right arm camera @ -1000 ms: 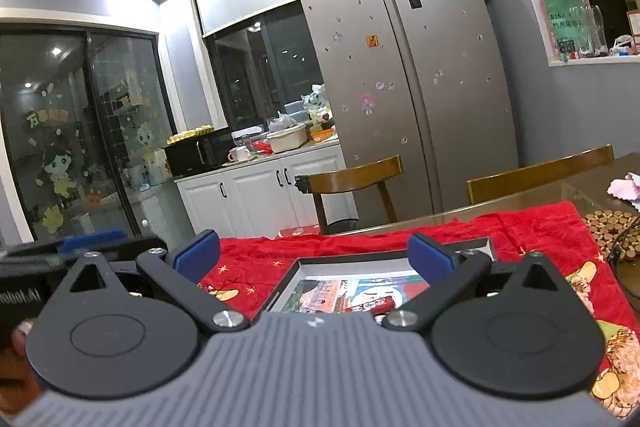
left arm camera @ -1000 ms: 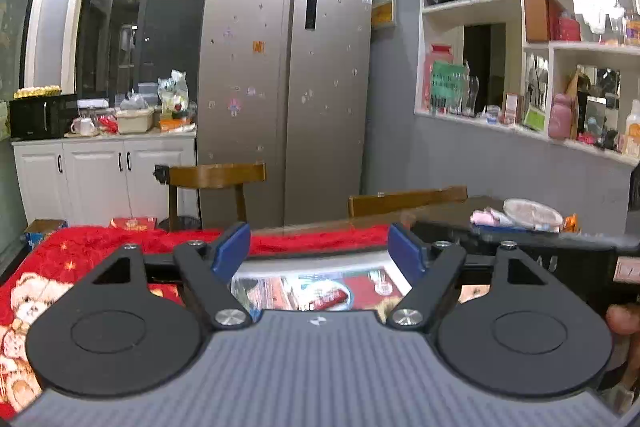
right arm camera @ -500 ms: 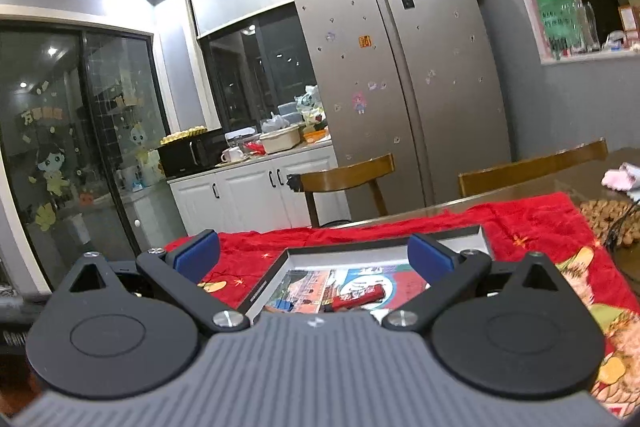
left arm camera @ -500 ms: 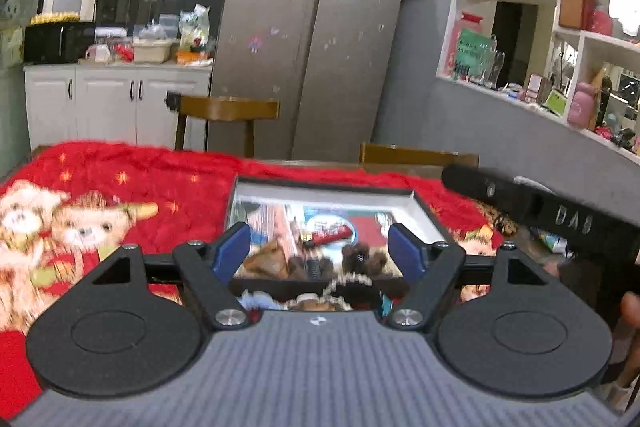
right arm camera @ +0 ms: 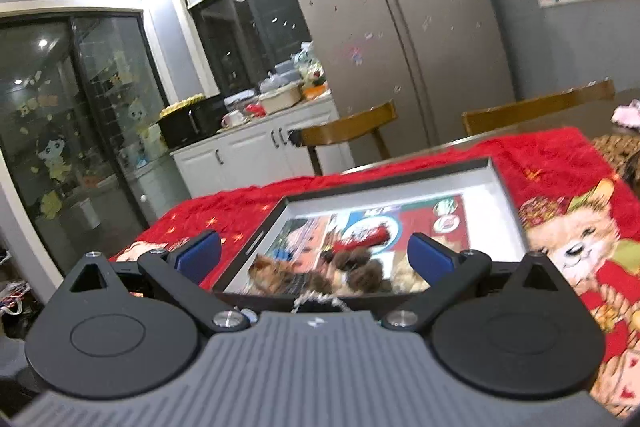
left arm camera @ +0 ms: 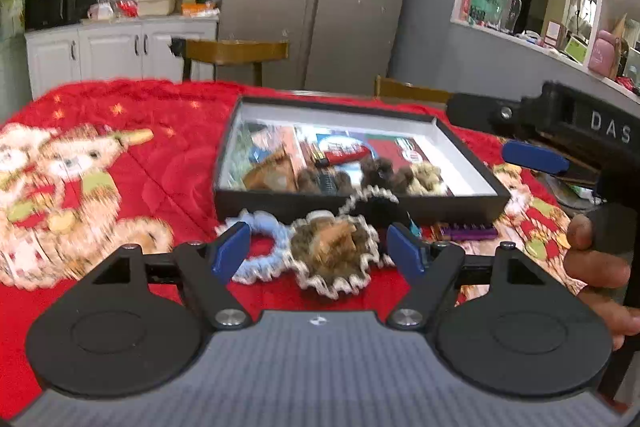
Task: Organize objects
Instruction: 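Grasp the brown lace-trimmed scrunchie with the left tool while the right grasps the black lace scrunchie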
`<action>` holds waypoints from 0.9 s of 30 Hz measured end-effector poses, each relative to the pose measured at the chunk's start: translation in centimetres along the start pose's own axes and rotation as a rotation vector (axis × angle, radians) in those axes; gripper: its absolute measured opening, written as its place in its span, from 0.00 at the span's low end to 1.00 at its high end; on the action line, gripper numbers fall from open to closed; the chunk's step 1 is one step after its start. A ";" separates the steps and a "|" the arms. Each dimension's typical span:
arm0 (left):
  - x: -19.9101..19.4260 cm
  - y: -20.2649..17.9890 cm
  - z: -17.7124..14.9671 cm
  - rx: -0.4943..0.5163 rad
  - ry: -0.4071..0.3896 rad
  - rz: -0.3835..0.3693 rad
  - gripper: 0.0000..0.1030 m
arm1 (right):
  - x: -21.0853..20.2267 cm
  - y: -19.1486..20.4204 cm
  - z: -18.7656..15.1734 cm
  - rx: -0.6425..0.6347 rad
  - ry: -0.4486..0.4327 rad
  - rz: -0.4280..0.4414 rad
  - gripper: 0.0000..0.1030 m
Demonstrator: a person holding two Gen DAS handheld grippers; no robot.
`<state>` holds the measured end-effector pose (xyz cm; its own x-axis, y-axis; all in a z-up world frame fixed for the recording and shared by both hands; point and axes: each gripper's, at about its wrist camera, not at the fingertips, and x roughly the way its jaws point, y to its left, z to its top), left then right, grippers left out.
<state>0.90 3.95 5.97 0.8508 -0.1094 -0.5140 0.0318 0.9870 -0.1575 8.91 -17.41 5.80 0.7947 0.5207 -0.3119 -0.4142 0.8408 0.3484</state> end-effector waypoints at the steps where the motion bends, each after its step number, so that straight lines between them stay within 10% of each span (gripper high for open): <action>1: 0.2 0.1 -0.3 -0.009 0.003 -0.005 0.77 | 0.1 0.0 -0.3 0.007 0.002 -0.006 0.97; 18: 3.3 -0.3 -2.6 -0.029 0.097 0.039 0.54 | 4.8 -2.5 -3.8 0.191 0.322 -0.088 0.72; 27: 3.9 -0.9 -2.9 -0.017 0.073 0.102 0.54 | 4.9 -2.4 -4.2 0.202 0.323 -0.070 0.54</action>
<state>2.68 2.28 1.69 0.8085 -0.0170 -0.5882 -0.0629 0.9914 -0.1151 12.01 -16.28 -0.27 0.6243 0.5098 -0.5919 -0.2425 0.8467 0.4736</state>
